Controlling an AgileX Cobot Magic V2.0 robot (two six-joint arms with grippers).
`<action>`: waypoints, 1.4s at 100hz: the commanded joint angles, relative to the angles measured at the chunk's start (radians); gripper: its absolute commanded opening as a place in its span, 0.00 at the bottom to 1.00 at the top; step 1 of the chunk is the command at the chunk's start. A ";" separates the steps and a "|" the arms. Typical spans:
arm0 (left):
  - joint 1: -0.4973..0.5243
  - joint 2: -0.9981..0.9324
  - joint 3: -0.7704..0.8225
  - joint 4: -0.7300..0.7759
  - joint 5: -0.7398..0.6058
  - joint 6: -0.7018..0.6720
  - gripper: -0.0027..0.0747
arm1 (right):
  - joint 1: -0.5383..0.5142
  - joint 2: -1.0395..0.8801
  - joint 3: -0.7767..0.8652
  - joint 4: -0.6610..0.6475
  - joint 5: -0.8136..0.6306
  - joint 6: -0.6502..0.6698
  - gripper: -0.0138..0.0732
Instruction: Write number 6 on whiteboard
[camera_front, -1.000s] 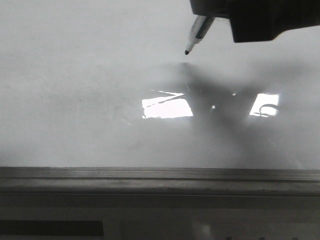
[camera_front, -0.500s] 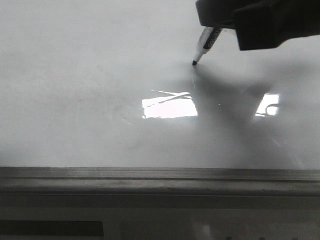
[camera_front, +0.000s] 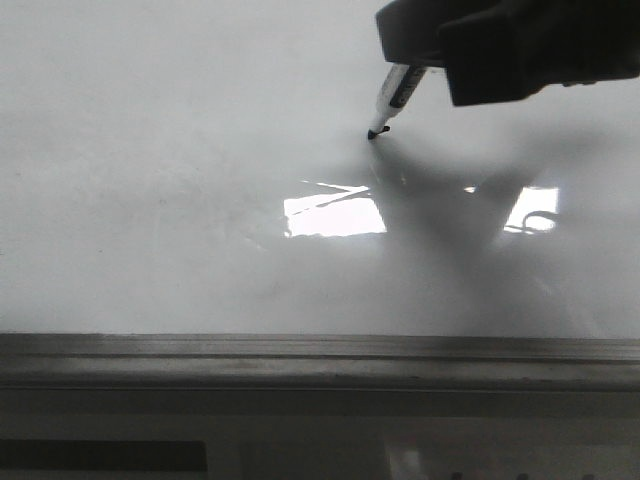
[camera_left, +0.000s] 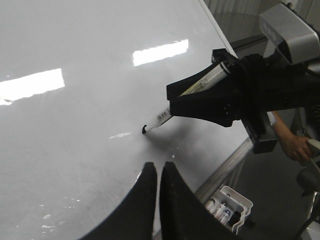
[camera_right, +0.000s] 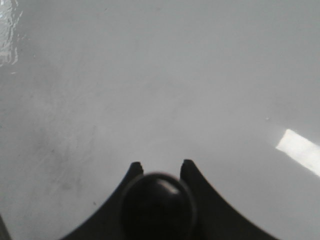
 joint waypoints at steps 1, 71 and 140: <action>0.002 0.005 -0.029 -0.015 0.013 -0.006 0.01 | 0.011 0.007 -0.016 0.010 0.073 -0.008 0.11; 0.002 0.005 -0.029 -0.015 0.033 -0.006 0.01 | -0.052 -0.105 -0.016 0.028 0.270 -0.008 0.11; 0.002 0.005 -0.029 -0.015 0.033 -0.006 0.01 | -0.012 -0.009 -0.100 0.001 0.208 -0.008 0.11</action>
